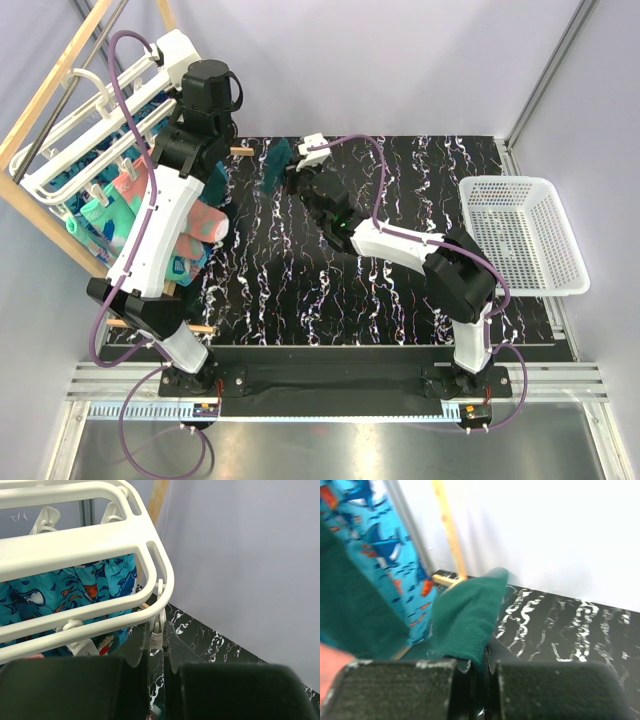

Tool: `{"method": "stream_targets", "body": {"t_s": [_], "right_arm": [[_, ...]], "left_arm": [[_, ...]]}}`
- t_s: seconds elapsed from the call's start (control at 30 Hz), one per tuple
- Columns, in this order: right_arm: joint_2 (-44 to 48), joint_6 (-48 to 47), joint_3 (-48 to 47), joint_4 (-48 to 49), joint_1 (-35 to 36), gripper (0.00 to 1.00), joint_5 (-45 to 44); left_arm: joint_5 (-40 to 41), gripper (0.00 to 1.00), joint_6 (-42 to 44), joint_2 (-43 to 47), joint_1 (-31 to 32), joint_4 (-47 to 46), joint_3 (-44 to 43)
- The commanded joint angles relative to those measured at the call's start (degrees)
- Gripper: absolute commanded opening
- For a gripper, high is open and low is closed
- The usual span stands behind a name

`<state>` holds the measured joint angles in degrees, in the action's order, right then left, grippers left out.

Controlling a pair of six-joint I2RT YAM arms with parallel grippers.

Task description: Remove the socks clipped to the hanger

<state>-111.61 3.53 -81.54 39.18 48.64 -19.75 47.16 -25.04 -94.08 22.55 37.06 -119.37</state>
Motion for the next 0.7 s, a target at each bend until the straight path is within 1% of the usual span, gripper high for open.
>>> {"method": "stream_targets", "body": {"t_s": [0.0, 0.17, 0.23, 0.27, 0.33, 0.37, 0.4, 0.43, 0.47, 0.5, 0.53, 0.57, 0.6, 0.63, 0.67], "right_arm": [[3.9, 0.3, 0.2, 2.8, -0.4, 0.00, -7.5], [4.3, -2.2, 0.9, 4.2, -0.4, 0.00, -9.3], [4.6, -3.2, 0.5, 4.6, -0.7, 0.00, -12.6], [5.0, -5.6, 0.7, 4.8, -1.0, 0.00, -13.8], [7.1, -5.0, 2.2, 4.8, -3.5, 0.00, -14.9], [8.1, -1.5, 3.0, 2.9, -4.6, 0.00, -14.4], [10.2, 0.9, 4.4, 1.5, -7.8, 0.00, -12.1], [11.1, 3.5, 5.2, 0.2, -9.4, 0.00, -10.7], [11.8, 8.5, 5.9, -1.3, -11.2, 0.00, -9.2], [12.8, 10.4, 7.4, -1.3, -13.7, 0.00, -7.7], [13.1, 11.9, 8.1, -1.1, -14.8, 0.00, -5.5], [13.2, 13.9, 8.6, -0.9, -15.4, 0.00, -4.8], [13.2, 14.4, 8.9, -0.8, -15.9, 0.00, -4.2], [13.2, 14.6, 8.9, -0.8, -16.3, 0.00, -3.4], [13.3, 14.6, 8.8, -0.8, -16.3, 0.00, -3.1]], "left_arm": [[0.6, 0.00, 1.0, 2.4, -0.3, -3.4, 0.5], [0.5, 0.00, 1.1, 2.6, -0.2, -3.7, 0.6], [0.1, 0.00, 1.2, 2.7, -0.2, -3.7, 0.8], [-0.1, 0.00, 1.3, 2.9, -0.2, -3.8, 0.9], [-1.2, 0.00, 1.1, 3.3, -0.1, -4.3, 1.9], [-1.5, 0.00, 0.8, 3.4, -0.2, -4.2, 2.2], [-2.2, 0.00, 0.7, 3.5, -0.2, -3.8, 2.3], [-2.7, 0.00, 0.7, 3.5, -0.1, -3.5, 2.2], [-2.9, 0.00, 0.7, 3.6, -0.1, -3.0, 2.1], [-3.6, 0.00, 0.7, 3.8, -0.1, -2.5, 2.2], [-3.9, 0.02, 0.6, 4.2, -0.1, -2.3, 2.3], [-4.3, 0.07, 0.5, 5.0, -0.1, -2.3, 2.7], [-5.1, 0.22, 0.4, 5.4, 0.0, -2.0, 3.1], [-5.6, 0.34, 0.3, 5.8, 0.1, -1.8, 3.4], [-5.8, 0.43, 0.3, 6.9, 0.4, -1.7, 4.1]]}}
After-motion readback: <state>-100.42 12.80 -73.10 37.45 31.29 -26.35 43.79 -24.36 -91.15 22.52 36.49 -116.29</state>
